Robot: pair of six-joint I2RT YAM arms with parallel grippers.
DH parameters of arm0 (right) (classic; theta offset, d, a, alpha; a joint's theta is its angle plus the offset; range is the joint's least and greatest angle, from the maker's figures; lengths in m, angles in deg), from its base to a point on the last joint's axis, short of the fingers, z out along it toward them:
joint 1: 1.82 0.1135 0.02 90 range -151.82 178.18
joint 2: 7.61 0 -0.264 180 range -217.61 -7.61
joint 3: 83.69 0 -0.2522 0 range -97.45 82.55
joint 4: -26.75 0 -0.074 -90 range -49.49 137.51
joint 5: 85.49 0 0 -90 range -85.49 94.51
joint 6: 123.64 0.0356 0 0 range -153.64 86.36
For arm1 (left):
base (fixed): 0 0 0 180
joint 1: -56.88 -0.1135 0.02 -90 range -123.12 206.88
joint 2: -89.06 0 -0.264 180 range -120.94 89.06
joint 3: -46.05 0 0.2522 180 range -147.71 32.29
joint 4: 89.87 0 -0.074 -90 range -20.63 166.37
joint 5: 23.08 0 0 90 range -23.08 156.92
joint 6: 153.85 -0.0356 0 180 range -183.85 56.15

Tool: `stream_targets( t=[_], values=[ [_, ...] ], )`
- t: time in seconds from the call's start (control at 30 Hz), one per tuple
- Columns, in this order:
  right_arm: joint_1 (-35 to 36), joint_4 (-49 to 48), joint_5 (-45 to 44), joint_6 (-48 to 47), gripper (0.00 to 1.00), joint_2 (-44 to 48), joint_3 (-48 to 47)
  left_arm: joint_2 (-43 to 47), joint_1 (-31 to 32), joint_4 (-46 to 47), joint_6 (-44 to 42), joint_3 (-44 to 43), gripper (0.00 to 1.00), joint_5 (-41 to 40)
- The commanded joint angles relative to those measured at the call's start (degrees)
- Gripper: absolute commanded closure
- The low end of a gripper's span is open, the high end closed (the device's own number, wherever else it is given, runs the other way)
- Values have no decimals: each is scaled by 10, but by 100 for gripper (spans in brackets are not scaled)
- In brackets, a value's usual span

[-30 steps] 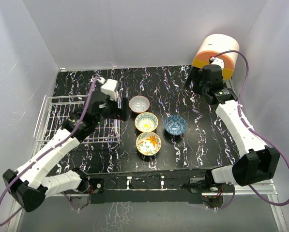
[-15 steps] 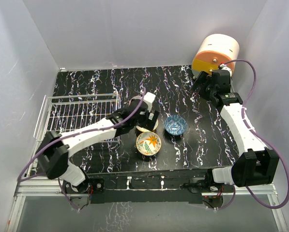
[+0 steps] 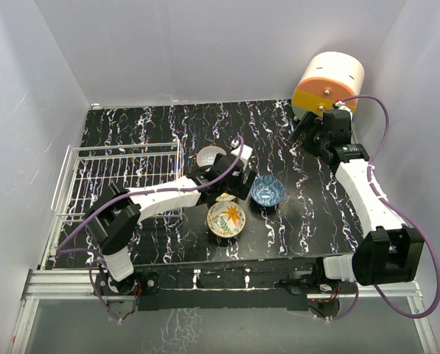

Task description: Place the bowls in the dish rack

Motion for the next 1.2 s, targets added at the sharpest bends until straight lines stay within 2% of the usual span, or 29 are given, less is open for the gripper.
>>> stream_targets(
  t=[0.0,0.57,0.8,1.17],
  values=[
    [-9,-34,1,7,2,23,8,-17,13,24,-9,-36,13,-12],
    [-18,-41,17,11,2,21,20,-77,14,50,-5,-27,32,-60],
    [-19,-43,23,12,2,20,22,-107,14,41,4,-36,35,-61],
    [-21,-44,26,13,1,23,22,-142,6,21,17,-56,45,-69]
  ],
)
